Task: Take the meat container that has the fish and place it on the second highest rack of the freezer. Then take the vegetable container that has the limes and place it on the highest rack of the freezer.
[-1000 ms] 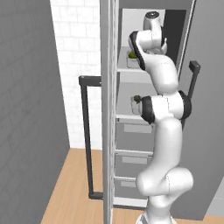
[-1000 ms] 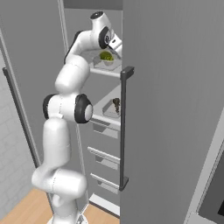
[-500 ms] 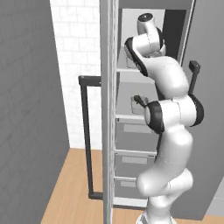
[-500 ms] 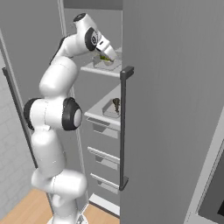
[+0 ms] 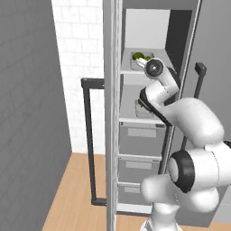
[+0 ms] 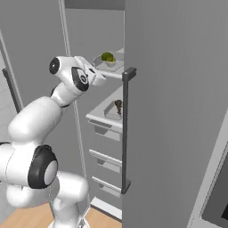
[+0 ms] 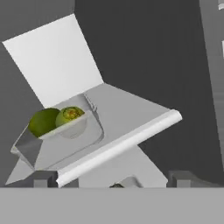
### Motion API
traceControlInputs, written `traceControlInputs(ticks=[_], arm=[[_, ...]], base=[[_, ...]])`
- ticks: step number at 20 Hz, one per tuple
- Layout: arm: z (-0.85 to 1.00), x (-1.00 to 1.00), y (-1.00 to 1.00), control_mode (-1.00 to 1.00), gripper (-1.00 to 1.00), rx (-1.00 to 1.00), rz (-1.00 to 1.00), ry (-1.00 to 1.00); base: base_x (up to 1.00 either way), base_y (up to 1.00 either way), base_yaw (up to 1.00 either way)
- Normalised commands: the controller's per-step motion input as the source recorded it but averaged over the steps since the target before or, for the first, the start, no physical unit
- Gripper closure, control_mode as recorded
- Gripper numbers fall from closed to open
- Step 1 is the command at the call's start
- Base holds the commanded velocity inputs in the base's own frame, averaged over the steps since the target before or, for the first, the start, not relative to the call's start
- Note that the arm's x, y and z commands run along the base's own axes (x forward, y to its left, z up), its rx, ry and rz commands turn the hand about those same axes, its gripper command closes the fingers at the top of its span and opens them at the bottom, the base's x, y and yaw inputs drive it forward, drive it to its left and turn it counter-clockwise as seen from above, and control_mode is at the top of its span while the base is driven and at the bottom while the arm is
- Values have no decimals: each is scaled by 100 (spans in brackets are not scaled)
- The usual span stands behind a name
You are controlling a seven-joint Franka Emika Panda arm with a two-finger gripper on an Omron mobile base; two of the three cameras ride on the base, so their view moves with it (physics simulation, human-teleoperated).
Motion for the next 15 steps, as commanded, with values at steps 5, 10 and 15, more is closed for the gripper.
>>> traceControlInputs(ticks=[5, 10, 15], arm=[[-32, -100, 36, -100, -100, 28, 1, 2], [-65, -100, 52, -100, -100, 27, 0, 7], [1, -40, 19, -100, -100, -2, -7, -8]], base=[[0, 0, 0], [0, 0, 0], [0, 0, 0]])
